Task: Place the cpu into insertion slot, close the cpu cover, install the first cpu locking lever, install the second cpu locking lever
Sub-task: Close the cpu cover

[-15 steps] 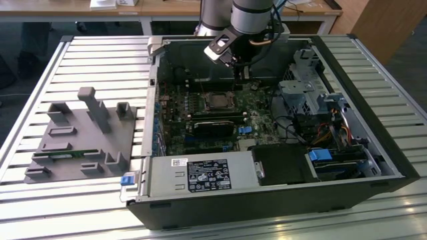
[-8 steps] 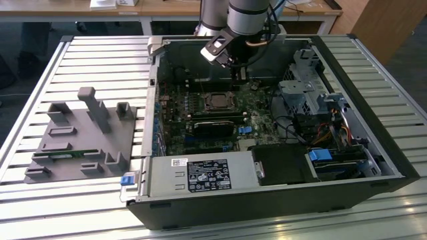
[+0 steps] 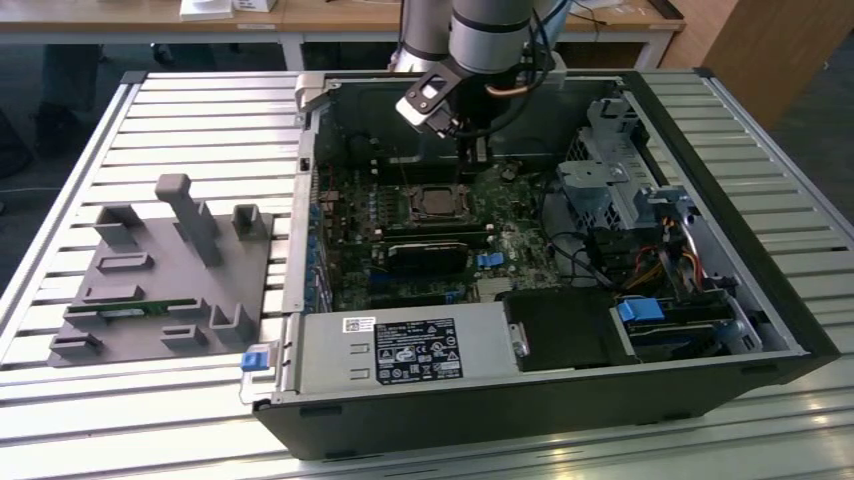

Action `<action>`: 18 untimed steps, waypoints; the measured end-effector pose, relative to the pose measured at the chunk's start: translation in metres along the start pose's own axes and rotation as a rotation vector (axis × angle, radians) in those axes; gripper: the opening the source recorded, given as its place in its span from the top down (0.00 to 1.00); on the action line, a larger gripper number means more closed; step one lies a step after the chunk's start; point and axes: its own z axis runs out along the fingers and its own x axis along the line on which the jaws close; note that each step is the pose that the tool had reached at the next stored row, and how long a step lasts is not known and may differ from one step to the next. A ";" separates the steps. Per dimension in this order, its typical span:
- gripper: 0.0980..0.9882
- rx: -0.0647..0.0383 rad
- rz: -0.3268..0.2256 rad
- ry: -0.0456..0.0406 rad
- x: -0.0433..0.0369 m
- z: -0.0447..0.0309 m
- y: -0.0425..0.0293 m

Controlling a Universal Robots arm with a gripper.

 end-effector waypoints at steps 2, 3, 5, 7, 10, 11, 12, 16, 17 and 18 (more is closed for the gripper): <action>0.99 0.001 0.000 -0.0001 0.0000 0.0006 -0.0010; 0.99 0.001 0.000 -0.0001 -0.0001 0.0010 -0.0014; 0.99 0.001 0.000 -0.0004 -0.0009 0.0017 -0.0031; 0.99 0.001 0.000 -0.0001 -0.0020 0.0026 -0.0053; 0.99 0.001 0.000 -0.0002 -0.0026 0.0037 -0.0098; 0.99 0.001 0.000 -0.0002 -0.0027 0.0039 -0.0113; 0.99 0.001 0.000 -0.0003 -0.0028 0.0041 -0.0131; 0.99 0.001 0.000 -0.0002 -0.0028 0.0070 -0.0225; 0.99 0.001 0.000 -0.0002 -0.0028 0.0086 -0.0242; 0.99 0.001 0.000 -0.0001 -0.0028 0.0104 -0.0257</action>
